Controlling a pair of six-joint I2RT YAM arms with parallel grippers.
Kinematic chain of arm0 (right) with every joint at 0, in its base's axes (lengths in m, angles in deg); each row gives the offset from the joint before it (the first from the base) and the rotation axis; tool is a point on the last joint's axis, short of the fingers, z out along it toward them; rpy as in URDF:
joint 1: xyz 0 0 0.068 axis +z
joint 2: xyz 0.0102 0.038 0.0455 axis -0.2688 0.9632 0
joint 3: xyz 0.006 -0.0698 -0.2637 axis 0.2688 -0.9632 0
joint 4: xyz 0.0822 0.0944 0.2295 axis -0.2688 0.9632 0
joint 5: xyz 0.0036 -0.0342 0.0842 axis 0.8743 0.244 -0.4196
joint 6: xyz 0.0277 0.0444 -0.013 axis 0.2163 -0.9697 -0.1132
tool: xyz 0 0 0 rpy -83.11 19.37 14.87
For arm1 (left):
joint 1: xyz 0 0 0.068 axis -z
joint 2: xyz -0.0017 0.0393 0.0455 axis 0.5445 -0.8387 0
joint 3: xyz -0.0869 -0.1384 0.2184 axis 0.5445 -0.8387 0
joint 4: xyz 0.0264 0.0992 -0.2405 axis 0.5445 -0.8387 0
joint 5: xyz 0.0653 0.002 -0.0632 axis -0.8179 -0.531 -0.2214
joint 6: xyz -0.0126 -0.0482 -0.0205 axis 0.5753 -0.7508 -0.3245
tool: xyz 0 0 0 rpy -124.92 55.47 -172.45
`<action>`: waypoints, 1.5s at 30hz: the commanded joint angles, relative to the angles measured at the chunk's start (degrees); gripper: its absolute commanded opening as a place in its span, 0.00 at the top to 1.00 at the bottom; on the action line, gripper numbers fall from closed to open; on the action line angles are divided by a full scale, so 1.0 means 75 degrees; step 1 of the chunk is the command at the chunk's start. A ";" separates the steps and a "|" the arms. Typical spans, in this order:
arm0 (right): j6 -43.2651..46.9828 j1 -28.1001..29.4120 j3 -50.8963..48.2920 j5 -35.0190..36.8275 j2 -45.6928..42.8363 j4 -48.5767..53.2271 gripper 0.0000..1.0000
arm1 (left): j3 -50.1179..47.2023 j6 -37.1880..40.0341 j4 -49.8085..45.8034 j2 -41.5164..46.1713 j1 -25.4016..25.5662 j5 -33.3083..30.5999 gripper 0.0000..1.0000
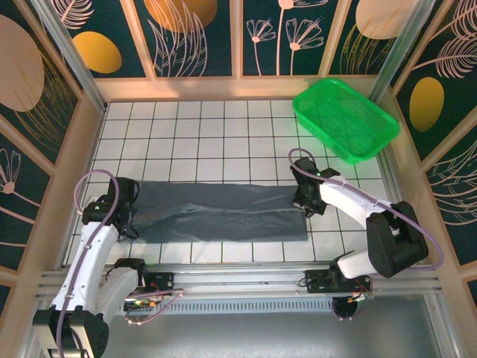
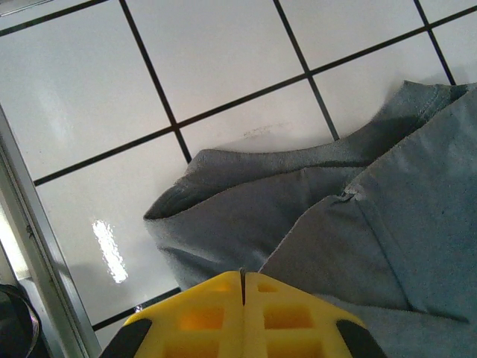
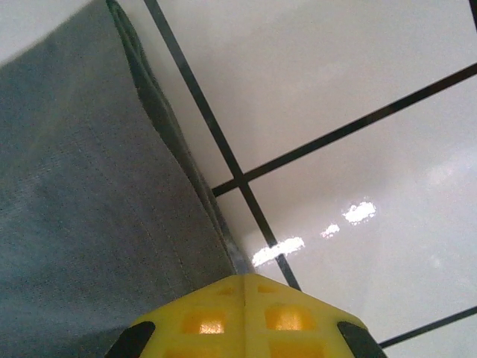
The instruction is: Fold and stack the t-shirts
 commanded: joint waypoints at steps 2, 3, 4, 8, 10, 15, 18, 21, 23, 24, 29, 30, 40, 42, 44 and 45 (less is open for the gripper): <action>-0.0090 0.0195 -0.0133 0.0003 -0.0256 0.0602 1.00 | -0.0075 0.0035 -0.0020 -0.0067 -0.0050 -0.0126 1.00; -0.0095 0.0196 -0.0200 -0.0004 -0.0282 0.0574 1.00 | -0.0082 0.0043 -0.0017 -0.0079 -0.0050 -0.0118 1.00; -0.0142 0.0197 -0.0291 0.0015 -0.0288 0.0539 0.99 | -0.0090 0.0039 -0.0020 -0.0090 -0.0050 -0.0110 1.00; -0.0266 0.0196 -0.0230 0.0171 -0.0322 0.0467 0.67 | 0.0021 0.0121 -0.0053 -0.0080 -0.0050 -0.0023 1.00; -0.0320 0.0196 -0.0026 0.0344 -0.0360 0.0547 0.62 | 0.0256 0.0162 -0.0151 -0.0048 -0.0050 -0.0079 0.86; -0.0543 0.0197 0.0333 0.0557 -0.0559 0.0443 0.62 | 0.1079 0.0285 -0.0103 -0.0047 -0.0050 -0.0197 0.48; -0.0600 0.0202 0.0481 0.0224 -0.0510 -0.0051 0.65 | 0.1465 0.0473 0.0464 -0.0311 -0.0051 0.0000 0.50; -0.0632 0.0220 0.0634 -0.0329 -0.0145 -0.0585 0.71 | 0.1494 0.0869 0.1812 -0.0772 -0.0050 0.0558 0.53; -0.0647 0.0220 0.0695 -0.0751 0.0216 -0.0968 0.75 | 0.1487 0.1041 0.2741 -0.1394 -0.0061 0.1201 0.56; -0.0672 0.0219 0.0741 -0.0877 0.0380 -0.1087 0.76 | 0.1526 0.1097 0.3132 -0.1752 -0.0061 0.1550 0.56; -0.0924 0.0112 0.0853 -0.1315 0.1286 -0.1622 0.76 | 0.1901 0.1276 0.4484 -0.4123 -0.0118 0.2914 0.58; -0.0957 0.0066 0.0841 -0.1321 0.1442 -0.1660 0.76 | 0.1930 0.1338 0.4666 -0.4524 -0.0162 0.3102 0.58; -0.0206 -0.1274 0.1467 -0.1085 0.3075 -0.1598 0.64 | 0.2596 0.2624 0.4936 -0.7740 -0.1532 0.3912 0.60; 0.0274 -0.1456 0.2230 -0.1201 0.3694 -0.1519 0.61 | 0.3154 0.3032 0.5107 -0.8262 -0.1619 0.4400 0.58; 0.0763 -0.1565 0.3249 -0.1284 0.4382 -0.1267 0.59 | 0.3960 0.3422 0.5053 -0.8749 -0.1625 0.4559 0.57; 0.0938 -0.1565 0.3591 -0.1253 0.4581 -0.1200 0.57 | 0.4320 0.3518 0.5039 -0.8871 -0.1623 0.4597 0.55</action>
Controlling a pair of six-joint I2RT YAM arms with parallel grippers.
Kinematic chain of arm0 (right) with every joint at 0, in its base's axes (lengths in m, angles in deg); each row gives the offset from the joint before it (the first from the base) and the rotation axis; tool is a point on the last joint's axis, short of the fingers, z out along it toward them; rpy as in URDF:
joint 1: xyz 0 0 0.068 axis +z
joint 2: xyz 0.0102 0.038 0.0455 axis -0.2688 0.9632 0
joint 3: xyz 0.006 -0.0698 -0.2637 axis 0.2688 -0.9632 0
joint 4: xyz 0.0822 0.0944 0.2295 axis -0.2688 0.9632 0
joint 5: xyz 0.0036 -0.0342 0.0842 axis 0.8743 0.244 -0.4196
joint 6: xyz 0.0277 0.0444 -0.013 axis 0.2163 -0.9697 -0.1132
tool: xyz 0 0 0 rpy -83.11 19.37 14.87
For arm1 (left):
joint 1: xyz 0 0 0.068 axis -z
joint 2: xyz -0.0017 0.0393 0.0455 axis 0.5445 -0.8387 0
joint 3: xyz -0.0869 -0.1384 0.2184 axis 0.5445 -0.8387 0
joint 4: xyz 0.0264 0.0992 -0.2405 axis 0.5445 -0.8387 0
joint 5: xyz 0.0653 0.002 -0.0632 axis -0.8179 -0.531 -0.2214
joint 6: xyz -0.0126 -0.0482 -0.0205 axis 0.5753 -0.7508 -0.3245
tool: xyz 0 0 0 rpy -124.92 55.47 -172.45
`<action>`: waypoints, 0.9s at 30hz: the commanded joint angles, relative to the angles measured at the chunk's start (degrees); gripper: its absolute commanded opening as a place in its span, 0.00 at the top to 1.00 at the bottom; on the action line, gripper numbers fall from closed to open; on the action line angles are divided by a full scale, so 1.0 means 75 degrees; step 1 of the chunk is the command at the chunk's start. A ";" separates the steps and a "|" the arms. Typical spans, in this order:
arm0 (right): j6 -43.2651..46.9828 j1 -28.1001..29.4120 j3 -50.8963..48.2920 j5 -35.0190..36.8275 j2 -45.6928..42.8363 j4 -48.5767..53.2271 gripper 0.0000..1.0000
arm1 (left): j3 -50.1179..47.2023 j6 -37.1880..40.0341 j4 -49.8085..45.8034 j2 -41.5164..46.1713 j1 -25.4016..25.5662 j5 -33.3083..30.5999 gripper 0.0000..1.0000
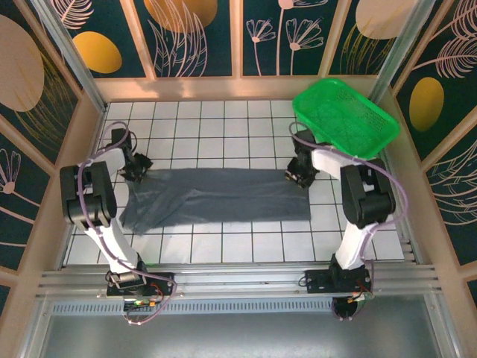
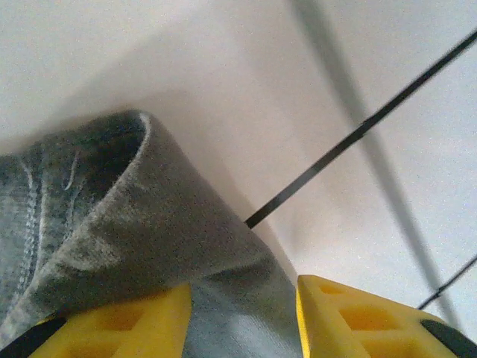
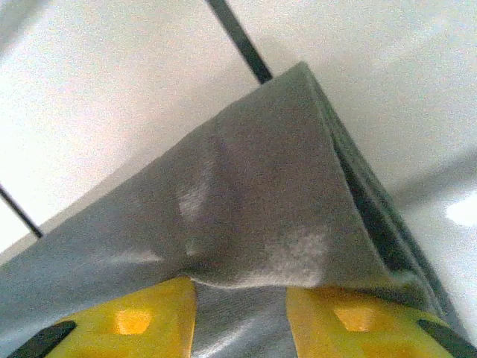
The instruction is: Fold and stack the t-shirts
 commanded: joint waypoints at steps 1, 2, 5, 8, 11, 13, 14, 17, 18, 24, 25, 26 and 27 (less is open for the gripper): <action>0.1137 -0.0192 0.1008 0.0297 0.1130 0.0355 0.54 | 0.0800 0.0946 0.0182 -0.0805 -0.0092 0.0209 0.54; 0.1400 -0.0201 0.1427 0.0181 0.1255 0.0327 0.52 | 0.1017 0.0986 0.0210 -0.0784 -0.0090 0.0307 0.51; 0.2095 -0.0082 0.2261 -0.0211 0.1193 0.0171 0.47 | 0.1096 0.1132 0.0522 -0.0158 -0.0028 0.0632 0.46; 0.2551 0.0182 0.2664 -0.0554 0.0781 0.0025 0.42 | 0.0656 0.1559 0.0810 0.0744 0.0237 0.1078 0.44; 0.2506 0.0439 0.2565 -0.0949 0.0323 -0.0154 0.41 | -0.0012 0.1779 0.1076 0.1201 0.0484 0.1970 0.47; 0.2374 0.0575 0.2281 -0.1393 0.0064 -0.0379 0.40 | -0.0446 0.1816 0.1298 0.1263 0.0628 0.2419 0.48; 0.2281 0.0643 0.2118 -0.1605 -0.0070 -0.0485 0.40 | -0.0618 0.1858 0.1383 0.1263 0.0707 0.2512 0.49; 0.2072 0.0834 0.1694 -0.2152 -0.0385 -0.0834 0.40 | -0.0773 0.1965 0.1374 0.1041 0.0863 0.2567 0.51; 0.1999 0.0885 0.1608 -0.2264 -0.0450 -0.0886 0.40 | -0.0779 0.2013 0.1374 0.0953 0.0891 0.2574 0.50; 0.1711 0.1055 0.1419 -0.2579 -0.0705 -0.0999 0.39 | -0.0810 0.2446 0.1210 0.0544 0.1046 0.2372 0.51; 0.1672 0.1056 0.1395 -0.2569 -0.0740 -0.0999 0.39 | -0.0863 0.2508 0.1183 0.0546 0.1075 0.2319 0.51; 0.1643 0.1054 0.1389 -0.2559 -0.0760 -0.0999 0.39 | -0.0943 0.2550 0.1181 0.0560 0.1102 0.2274 0.51; 0.1616 0.1055 0.1357 -0.2557 -0.0781 -0.1010 0.39 | -0.1043 0.2586 0.1220 0.0581 0.1133 0.2252 0.51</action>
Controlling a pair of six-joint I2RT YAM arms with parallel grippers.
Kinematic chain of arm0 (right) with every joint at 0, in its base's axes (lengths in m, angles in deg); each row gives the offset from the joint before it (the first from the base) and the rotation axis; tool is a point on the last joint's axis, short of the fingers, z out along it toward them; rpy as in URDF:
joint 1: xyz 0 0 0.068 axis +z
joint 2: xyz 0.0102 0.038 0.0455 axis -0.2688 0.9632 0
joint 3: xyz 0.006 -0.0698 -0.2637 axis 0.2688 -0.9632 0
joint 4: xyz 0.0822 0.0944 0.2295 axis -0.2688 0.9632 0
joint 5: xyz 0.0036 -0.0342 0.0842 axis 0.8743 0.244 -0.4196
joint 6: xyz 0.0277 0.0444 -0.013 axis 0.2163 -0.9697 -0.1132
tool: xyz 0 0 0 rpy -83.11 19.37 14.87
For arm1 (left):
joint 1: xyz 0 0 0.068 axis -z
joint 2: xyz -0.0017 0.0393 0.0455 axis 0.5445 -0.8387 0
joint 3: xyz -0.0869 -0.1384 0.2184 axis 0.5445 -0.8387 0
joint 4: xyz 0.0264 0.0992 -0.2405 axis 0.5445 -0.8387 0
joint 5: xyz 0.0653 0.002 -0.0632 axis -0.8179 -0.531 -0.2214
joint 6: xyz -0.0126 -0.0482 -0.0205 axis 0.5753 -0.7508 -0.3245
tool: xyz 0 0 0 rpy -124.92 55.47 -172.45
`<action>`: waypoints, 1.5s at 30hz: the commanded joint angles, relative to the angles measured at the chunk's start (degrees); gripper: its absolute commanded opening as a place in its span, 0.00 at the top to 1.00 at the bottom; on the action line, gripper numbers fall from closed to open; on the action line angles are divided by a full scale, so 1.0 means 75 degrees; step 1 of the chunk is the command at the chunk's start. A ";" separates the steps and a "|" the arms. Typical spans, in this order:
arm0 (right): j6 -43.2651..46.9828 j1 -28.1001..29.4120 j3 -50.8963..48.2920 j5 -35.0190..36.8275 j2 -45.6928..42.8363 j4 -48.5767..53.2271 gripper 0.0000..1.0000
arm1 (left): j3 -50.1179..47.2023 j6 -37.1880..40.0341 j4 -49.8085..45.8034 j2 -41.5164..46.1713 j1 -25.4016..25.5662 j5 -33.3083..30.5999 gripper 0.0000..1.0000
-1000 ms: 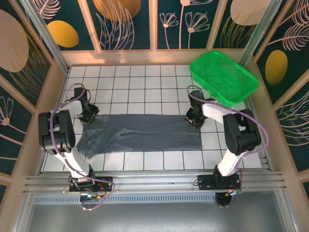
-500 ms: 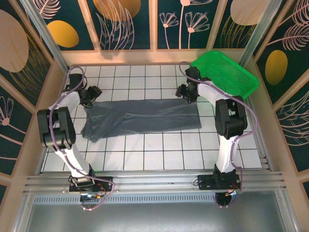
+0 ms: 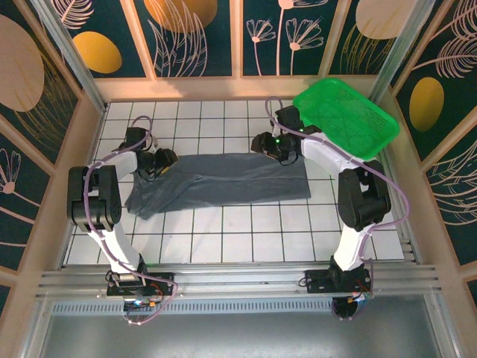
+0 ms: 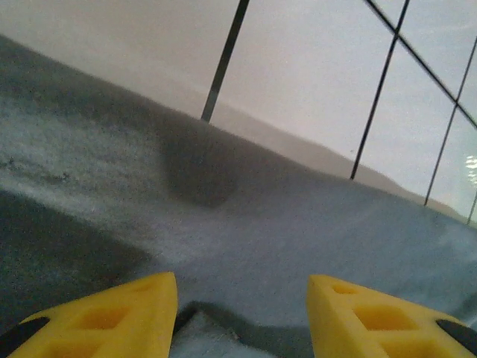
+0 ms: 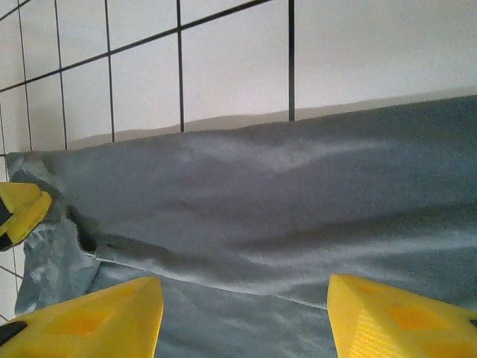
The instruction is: Fold and stack the t-shirts
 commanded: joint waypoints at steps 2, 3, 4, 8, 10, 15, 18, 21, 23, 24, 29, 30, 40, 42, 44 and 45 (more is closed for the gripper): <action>-0.0269 0.0031 -0.0132 -0.0218 -0.0415 -0.0224 0.39 | -0.0366 0.0412 0.0058 -0.0004 0.0128 0.0012 0.51; -0.0298 0.0030 -0.0150 -0.0240 -0.0432 -0.0238 0.39 | -0.0428 0.0445 0.0076 0.0006 0.0140 0.0019 0.51; -0.0328 0.0033 -0.0146 -0.0259 -0.0434 -0.0251 0.39 | -0.0469 0.0479 0.0076 -0.0005 0.0158 0.0011 0.51; -0.0375 0.0040 -0.0143 -0.0300 -0.0453 -0.0262 0.39 | -0.0533 0.0564 0.0019 0.0058 0.0267 -0.0040 0.54; -0.0388 0.0045 -0.0152 -0.0300 -0.0442 -0.0262 0.39 | -0.0606 0.0543 0.0029 0.0218 0.0287 -0.0134 0.58; -0.0388 0.0051 -0.0198 -0.0300 -0.0464 -0.0274 0.39 | -0.0769 0.0460 -0.0002 0.0707 0.0304 -0.0214 0.73; -0.0405 0.0053 -0.0293 -0.0300 -0.0528 -0.0286 0.40 | -0.0931 0.0428 -0.0149 0.1110 0.0340 -0.0218 0.79; -0.0413 0.0056 -0.0410 -0.0278 -0.0599 -0.0298 0.40 | -0.1150 0.0324 -0.0248 0.1487 0.0401 -0.0124 0.85; -0.0416 0.0051 -0.0479 -0.0277 -0.0641 -0.0298 0.40 | -0.1325 0.0212 -0.0295 0.1693 0.0453 0.0011 0.93; -0.0412 0.0051 -0.0512 -0.0274 -0.0664 -0.0306 0.40 | -0.1436 0.0133 -0.0298 0.1786 0.0479 0.0114 0.98; -0.0417 0.0043 -0.0595 -0.0265 -0.0723 -0.0321 0.40 | -0.1928 -0.0144 -0.0377 0.2195 0.0704 0.0380 1.00; -0.0416 0.0042 -0.0604 -0.0275 -0.0730 -0.0321 0.40 | -0.2031 -0.0220 -0.0391 0.2300 0.0764 0.0392 1.00; -0.0417 0.0029 -0.0735 -0.0286 -0.0771 -0.0390 0.40 | -0.2688 -0.1693 -0.0161 0.3413 0.1550 0.0546 1.00; -0.0424 0.0033 -0.0774 -0.0287 -0.0789 -0.0397 0.40 | -0.2852 -0.2048 -0.0085 0.3578 0.1778 0.0594 1.00; -0.0429 0.0029 -0.0812 -0.0289 -0.0804 -0.0403 0.40 | -0.3015 -0.2255 -0.0029 0.3632 0.1985 0.0665 1.00; -0.0429 0.0028 -0.0821 -0.0300 -0.0805 -0.0403 0.40 | -0.3093 -0.2309 -0.0040 0.3635 0.2079 0.0686 1.00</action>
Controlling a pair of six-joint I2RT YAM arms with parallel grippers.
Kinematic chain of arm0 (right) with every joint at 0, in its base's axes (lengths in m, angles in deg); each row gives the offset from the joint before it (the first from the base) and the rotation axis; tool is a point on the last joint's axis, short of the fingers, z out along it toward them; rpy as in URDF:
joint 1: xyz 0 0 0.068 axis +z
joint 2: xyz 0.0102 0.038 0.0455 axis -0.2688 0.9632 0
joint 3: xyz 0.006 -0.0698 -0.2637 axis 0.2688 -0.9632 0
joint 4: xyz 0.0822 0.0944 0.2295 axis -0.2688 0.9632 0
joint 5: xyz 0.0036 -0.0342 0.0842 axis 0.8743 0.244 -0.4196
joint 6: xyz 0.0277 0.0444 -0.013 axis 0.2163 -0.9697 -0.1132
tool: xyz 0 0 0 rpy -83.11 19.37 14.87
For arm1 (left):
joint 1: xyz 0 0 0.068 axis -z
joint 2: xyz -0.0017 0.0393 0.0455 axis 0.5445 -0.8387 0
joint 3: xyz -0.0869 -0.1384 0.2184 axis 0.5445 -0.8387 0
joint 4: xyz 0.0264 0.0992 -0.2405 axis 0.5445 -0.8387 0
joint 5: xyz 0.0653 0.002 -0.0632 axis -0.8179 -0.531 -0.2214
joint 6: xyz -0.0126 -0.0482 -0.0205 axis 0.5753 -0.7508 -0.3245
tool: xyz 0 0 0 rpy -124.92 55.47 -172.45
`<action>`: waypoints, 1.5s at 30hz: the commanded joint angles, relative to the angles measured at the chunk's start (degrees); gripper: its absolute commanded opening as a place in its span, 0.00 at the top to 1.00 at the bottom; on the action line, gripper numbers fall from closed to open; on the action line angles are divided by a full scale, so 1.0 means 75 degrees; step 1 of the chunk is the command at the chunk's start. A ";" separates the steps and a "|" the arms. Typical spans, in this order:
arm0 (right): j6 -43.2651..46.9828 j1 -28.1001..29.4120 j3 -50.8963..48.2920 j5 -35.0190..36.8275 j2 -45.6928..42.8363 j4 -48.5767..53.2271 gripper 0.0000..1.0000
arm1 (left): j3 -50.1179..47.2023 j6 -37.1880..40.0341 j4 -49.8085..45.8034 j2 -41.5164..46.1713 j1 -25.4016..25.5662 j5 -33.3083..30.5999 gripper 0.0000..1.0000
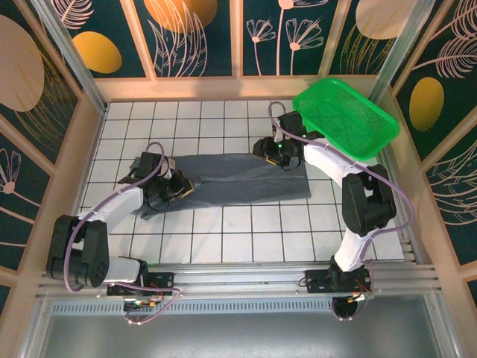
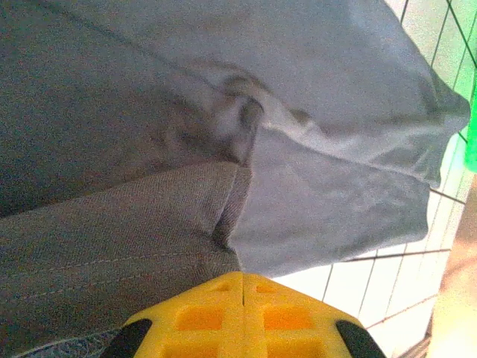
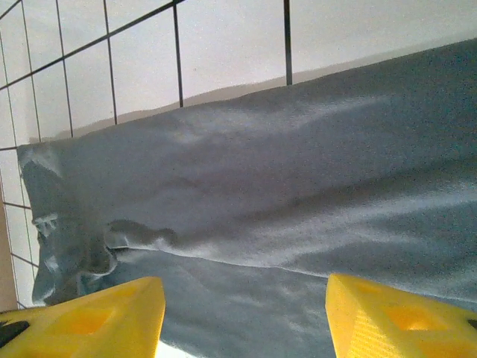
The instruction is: Fold and stack the t-shirts
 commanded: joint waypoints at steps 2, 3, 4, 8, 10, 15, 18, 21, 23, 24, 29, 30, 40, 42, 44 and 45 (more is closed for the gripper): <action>-0.0132 0.0028 -0.0151 -0.0111 -0.0363 -0.0158 0.40 | -0.0398 -0.0545 -0.0029 0.0047 0.0364 0.0246 1.00; -0.0134 0.0028 -0.0180 -0.0120 -0.0360 -0.0167 0.40 | -0.0466 -0.0498 -0.0069 0.0025 0.0419 0.0302 1.00; -0.0143 0.0024 -0.0193 -0.0120 -0.0357 -0.0170 0.40 | -0.0508 -0.0450 -0.0116 0.0006 0.0454 0.0342 1.00; -0.0158 0.0030 -0.0212 -0.0143 -0.0297 -0.0147 0.40 | -0.0365 0.0099 -0.0496 -0.0095 0.0470 0.0653 0.69; -0.0187 0.0026 -0.0226 -0.0165 -0.0243 -0.0152 0.40 | -0.0084 0.0483 -0.0905 -0.0213 0.0467 0.0647 0.41; -0.0207 0.0053 -0.0090 -0.0213 -0.0142 -0.0159 0.40 | 0.1089 0.1359 -0.2465 -0.0450 0.0333 -0.0973 0.37; -0.0064 0.0129 0.0076 -0.0249 -0.0074 -0.0107 0.40 | 0.1287 0.1186 -0.2997 -0.0562 -0.0494 -0.1996 0.55; 0.0121 0.0278 0.0262 -0.0202 -0.0032 0.0022 0.40 | 0.1089 0.1069 -0.3002 -0.0552 -0.1633 -0.2510 0.56; 0.0141 0.0314 0.0257 -0.0222 -0.0048 0.0025 0.40 | 0.1104 0.1148 -0.2973 -0.0617 -0.1995 -0.2934 0.55; 0.0124 0.0318 0.0215 -0.0257 -0.0058 -0.0003 0.40 | 0.1128 0.1215 -0.2916 -0.0674 -0.2130 -0.3098 0.54; 0.0189 0.0352 0.0093 -0.0907 -0.0155 -0.0313 0.40 | 0.1081 0.1445 -0.2532 -0.1064 -0.2714 -0.3197 0.48; 0.0235 0.0367 0.0084 -0.1169 -0.0152 -0.0415 0.40 | 0.1065 0.1490 -0.2477 -0.1149 -0.2775 -0.3209 0.49; 0.0258 0.0434 0.0100 -0.1748 -0.0178 -0.0627 0.40 | 0.0768 0.1714 -0.2013 -0.1513 -0.2832 -0.2868 0.53; 0.0241 0.0434 0.0143 -0.1740 -0.0138 -0.0627 0.40 | 0.0698 0.1725 -0.1954 -0.1533 -0.2832 -0.2730 0.56; 0.0217 0.0434 0.0205 -0.1725 -0.0072 -0.0627 0.40 | 0.0678 0.1770 -0.1971 -0.1514 -0.2832 -0.2726 0.58; 0.0212 0.0434 0.0220 -0.1719 -0.0056 -0.0627 0.40 | 0.0674 0.1783 -0.1981 -0.1464 -0.2832 -0.2717 0.60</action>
